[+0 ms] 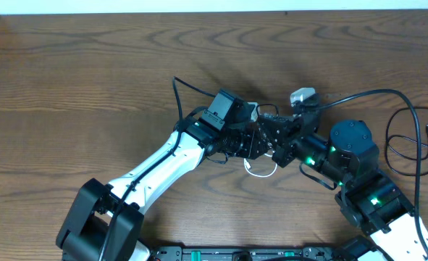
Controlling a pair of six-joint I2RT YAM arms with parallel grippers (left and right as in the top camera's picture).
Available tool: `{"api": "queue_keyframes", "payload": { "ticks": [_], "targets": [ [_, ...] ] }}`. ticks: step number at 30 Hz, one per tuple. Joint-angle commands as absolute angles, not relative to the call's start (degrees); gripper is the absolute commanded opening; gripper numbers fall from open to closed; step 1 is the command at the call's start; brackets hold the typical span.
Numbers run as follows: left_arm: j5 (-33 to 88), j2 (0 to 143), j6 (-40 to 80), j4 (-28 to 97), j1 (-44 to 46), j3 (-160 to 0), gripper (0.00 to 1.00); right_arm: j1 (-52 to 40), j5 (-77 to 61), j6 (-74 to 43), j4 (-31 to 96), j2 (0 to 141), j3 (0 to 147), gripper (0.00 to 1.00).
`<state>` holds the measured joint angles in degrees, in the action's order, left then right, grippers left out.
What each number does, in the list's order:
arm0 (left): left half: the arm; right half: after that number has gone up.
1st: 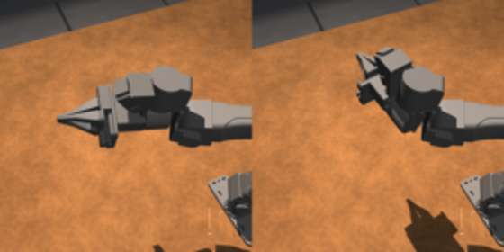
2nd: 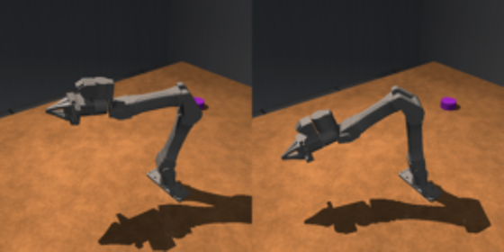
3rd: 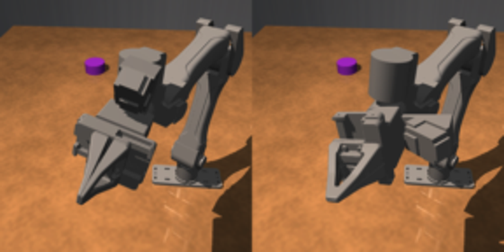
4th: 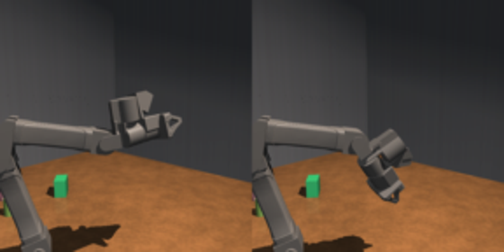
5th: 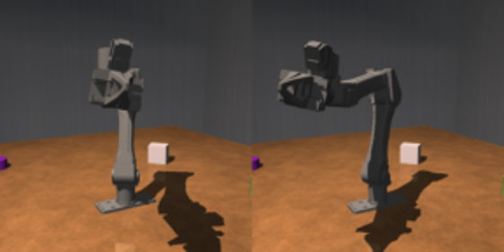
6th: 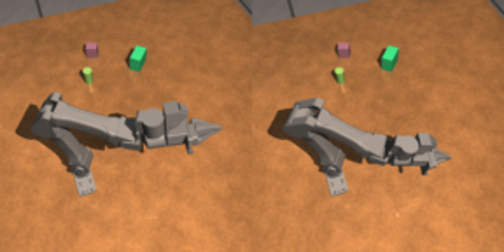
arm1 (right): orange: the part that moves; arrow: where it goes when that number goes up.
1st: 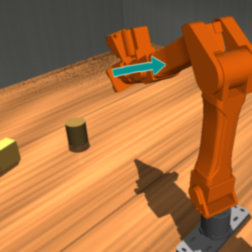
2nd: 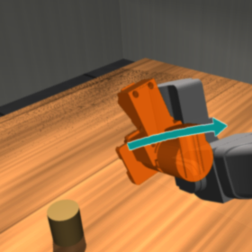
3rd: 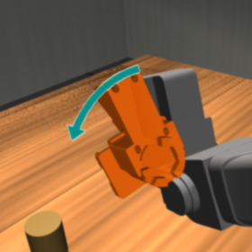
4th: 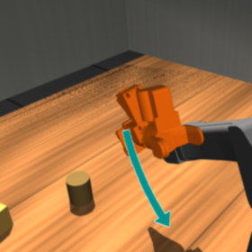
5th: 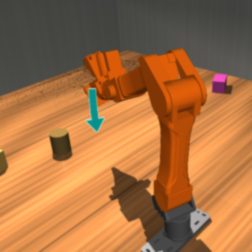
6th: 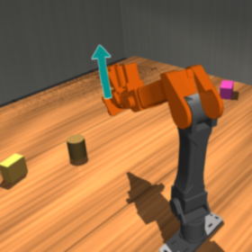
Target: Untangle cables
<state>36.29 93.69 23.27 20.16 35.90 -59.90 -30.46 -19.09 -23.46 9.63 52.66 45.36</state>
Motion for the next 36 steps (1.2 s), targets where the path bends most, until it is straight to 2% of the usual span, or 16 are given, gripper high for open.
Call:
{"api": "queue_keyframes", "payload": {
  "ticks": [1,11,36],
  "targets": [
    [39.6,94.3,21.4,20.1,35.7,-60.1,0.41,-30.4,-22.6,-22.7,9.6,52.9,46.0,0.01],
    [31.4,94.3,21.5,19.7,35.7,-60.1,0.4,-30.4,-32.6,-22.6,9.6,52.9,46.0,0.01],
    [34.0,94.3,25.0,12.5,35.7,-60.1,0.43,-30.4,-45.7,-21.4,1.7,52.9,46.0,0.01]
  ]
}}
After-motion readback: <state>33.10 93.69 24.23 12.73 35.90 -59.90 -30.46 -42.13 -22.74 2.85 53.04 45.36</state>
